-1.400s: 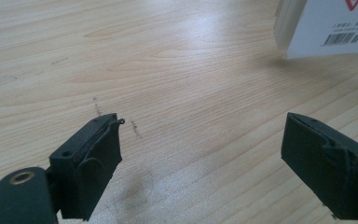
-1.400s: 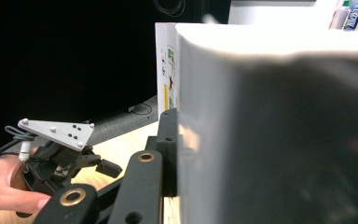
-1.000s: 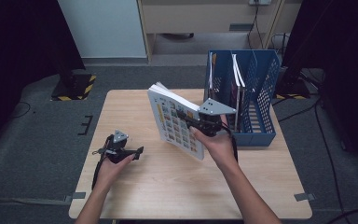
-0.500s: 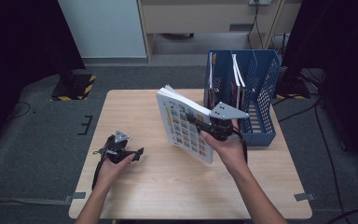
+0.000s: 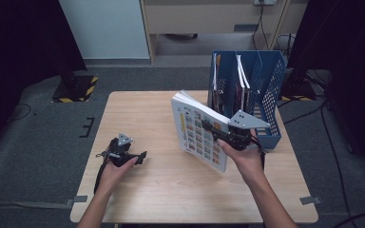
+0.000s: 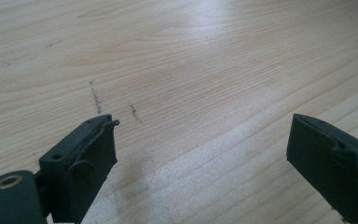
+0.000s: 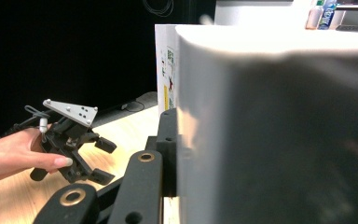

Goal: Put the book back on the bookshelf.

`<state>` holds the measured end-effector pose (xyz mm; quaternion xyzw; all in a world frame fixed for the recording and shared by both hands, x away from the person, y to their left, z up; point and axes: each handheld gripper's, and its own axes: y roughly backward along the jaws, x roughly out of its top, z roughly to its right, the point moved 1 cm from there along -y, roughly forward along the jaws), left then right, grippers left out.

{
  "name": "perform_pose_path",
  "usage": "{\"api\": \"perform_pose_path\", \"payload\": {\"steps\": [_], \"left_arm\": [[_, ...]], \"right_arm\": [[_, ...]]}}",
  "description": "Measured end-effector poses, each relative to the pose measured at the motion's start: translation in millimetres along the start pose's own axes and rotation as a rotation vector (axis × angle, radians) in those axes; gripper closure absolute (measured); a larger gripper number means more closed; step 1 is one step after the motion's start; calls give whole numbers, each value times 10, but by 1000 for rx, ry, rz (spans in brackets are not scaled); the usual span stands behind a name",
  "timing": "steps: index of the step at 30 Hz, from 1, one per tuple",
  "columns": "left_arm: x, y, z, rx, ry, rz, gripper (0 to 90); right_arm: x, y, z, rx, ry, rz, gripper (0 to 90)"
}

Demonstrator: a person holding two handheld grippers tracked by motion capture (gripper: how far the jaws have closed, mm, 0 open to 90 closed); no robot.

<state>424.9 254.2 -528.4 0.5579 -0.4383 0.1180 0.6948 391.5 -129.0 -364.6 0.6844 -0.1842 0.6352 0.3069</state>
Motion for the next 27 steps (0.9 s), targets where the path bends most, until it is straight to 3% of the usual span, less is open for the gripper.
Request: {"api": "perform_pose_path", "payload": {"steps": [27], "left_arm": [[-10,-13,4,7,-18,-14,74]], "right_arm": [[-41,422,158,-55,-19,20,738]]}}
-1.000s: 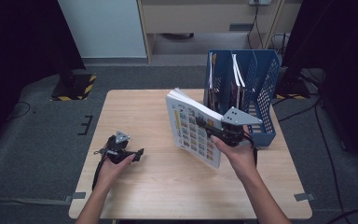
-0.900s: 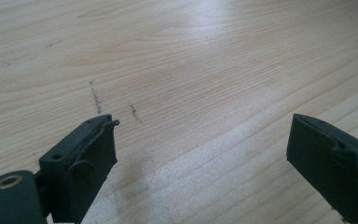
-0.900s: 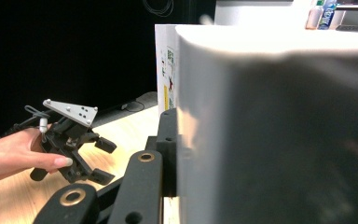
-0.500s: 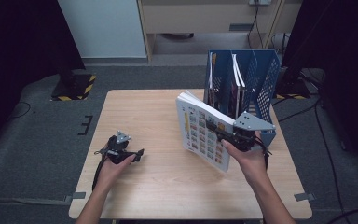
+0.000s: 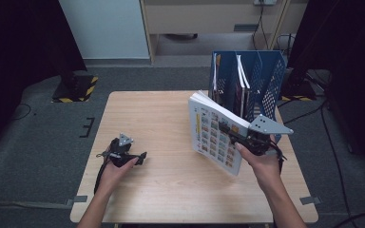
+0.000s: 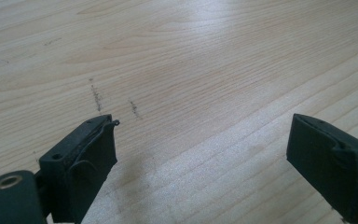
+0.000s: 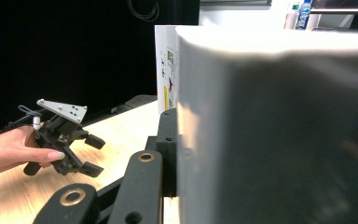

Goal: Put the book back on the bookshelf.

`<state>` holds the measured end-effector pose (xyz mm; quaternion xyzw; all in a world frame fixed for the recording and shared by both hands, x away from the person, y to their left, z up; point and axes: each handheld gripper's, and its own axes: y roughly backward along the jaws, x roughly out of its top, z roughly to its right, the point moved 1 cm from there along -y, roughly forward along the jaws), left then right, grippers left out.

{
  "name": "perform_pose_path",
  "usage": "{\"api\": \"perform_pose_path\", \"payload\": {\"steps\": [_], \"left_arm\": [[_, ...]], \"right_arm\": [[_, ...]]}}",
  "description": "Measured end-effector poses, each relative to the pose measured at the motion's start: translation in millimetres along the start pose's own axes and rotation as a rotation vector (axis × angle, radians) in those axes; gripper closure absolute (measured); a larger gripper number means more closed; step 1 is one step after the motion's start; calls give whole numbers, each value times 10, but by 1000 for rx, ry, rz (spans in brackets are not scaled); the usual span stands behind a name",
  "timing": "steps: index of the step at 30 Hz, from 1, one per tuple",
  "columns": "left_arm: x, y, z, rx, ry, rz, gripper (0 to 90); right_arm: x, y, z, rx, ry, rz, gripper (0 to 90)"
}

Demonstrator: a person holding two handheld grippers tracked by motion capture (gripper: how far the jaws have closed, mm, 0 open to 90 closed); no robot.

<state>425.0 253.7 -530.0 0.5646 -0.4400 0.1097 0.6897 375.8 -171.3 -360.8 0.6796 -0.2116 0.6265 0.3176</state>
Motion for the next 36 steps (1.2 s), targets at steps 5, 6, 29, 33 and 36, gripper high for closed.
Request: {"api": "perform_pose_path", "payload": {"steps": [5,6,29,33,36], "left_arm": [[-1,-4,4,1,-1,-3,74],[-1,-4,4,1,-1,-3,74],[-7,-16,9,3,-7,-10,74],[-10,-20,10,4,-6,-13,74],[-12,-25,8,4,-4,-18,74]], "right_arm": [[-13,65,37,-7,-12,8,737],[-18,80,45,-9,-15,9,738],[-95,331,147,-45,-36,21,738],[-110,393,166,-54,-43,30,737],[-114,463,178,-61,-45,33,737]]}}
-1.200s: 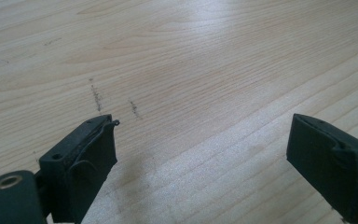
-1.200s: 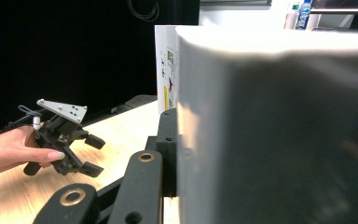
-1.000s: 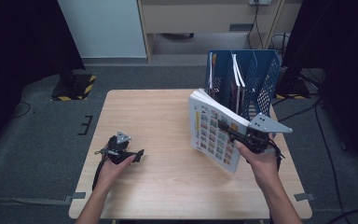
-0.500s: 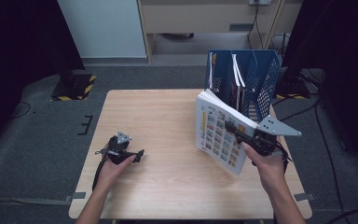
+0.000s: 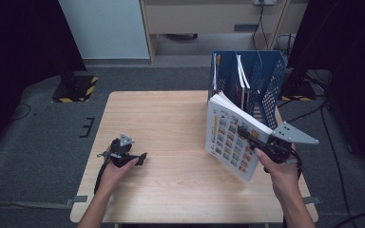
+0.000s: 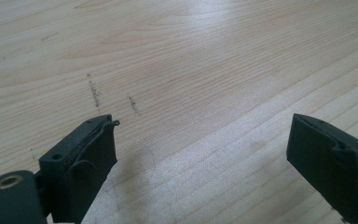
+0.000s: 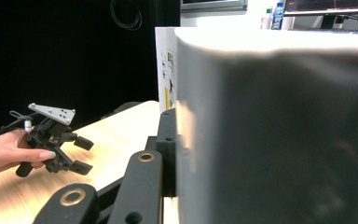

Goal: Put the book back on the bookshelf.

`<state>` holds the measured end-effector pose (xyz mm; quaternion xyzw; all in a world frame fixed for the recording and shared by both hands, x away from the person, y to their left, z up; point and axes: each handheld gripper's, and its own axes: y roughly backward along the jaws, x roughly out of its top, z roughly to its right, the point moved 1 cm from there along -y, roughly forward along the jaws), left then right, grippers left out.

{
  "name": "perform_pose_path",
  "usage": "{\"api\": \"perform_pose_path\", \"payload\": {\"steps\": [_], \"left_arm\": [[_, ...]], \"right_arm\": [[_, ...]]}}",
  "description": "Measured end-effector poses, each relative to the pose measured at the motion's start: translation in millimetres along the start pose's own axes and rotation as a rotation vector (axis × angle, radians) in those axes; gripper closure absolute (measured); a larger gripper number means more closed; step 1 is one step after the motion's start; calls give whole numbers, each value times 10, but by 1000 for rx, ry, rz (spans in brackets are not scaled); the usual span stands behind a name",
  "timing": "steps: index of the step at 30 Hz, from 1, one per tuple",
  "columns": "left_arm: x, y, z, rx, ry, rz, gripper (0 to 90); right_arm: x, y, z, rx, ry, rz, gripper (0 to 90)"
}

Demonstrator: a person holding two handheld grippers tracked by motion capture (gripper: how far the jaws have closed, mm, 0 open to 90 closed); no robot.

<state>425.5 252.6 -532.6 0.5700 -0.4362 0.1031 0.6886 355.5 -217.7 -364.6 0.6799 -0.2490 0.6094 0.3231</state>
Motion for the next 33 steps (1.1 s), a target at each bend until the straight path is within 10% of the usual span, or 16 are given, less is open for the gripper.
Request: {"api": "perform_pose_path", "payload": {"steps": [33], "left_arm": [[-15,-25,15,3,-12,-17,74]], "right_arm": [[-1,605,263,-111,-14,32,738]]}}
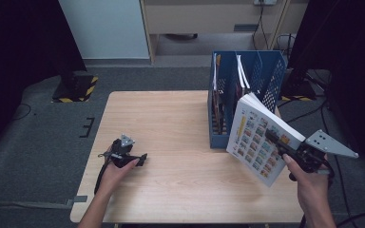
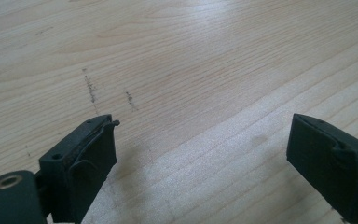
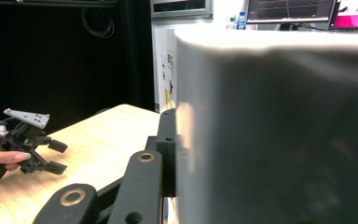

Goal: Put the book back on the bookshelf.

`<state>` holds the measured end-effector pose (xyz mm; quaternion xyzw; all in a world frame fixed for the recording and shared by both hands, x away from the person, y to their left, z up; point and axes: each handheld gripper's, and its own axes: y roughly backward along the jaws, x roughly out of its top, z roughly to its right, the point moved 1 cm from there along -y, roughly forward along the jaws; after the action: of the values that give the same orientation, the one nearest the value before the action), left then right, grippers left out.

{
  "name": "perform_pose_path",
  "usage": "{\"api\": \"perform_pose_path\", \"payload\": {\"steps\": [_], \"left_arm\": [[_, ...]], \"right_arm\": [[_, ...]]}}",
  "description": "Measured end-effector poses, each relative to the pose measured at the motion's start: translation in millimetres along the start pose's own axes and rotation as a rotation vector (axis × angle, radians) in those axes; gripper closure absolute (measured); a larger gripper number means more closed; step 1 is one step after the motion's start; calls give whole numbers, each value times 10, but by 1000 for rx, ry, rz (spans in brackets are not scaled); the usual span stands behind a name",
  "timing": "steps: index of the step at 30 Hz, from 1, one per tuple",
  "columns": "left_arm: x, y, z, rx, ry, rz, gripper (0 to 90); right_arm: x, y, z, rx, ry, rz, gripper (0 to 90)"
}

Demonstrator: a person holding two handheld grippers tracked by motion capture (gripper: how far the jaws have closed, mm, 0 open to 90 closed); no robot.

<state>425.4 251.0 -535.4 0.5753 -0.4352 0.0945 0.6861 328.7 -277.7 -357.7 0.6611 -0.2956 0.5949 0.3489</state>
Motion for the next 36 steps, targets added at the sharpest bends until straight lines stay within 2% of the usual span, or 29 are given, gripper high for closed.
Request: {"api": "perform_pose_path", "payload": {"steps": [7,14,21,36], "left_arm": [[-5,-4,2,1,-1,-3,74],[-5,-1,2,1,-3,-5,74],[-5,0,3,1,-4,-3,74],[-4,7,-7,2,1,5,74]], "right_arm": [[54,118,25,-16,7,7,738],[221,176,-3,-5,11,45,738],[378,116,-17,-11,17,58,738],[582,-57,20,-54,11,63,738]]}}
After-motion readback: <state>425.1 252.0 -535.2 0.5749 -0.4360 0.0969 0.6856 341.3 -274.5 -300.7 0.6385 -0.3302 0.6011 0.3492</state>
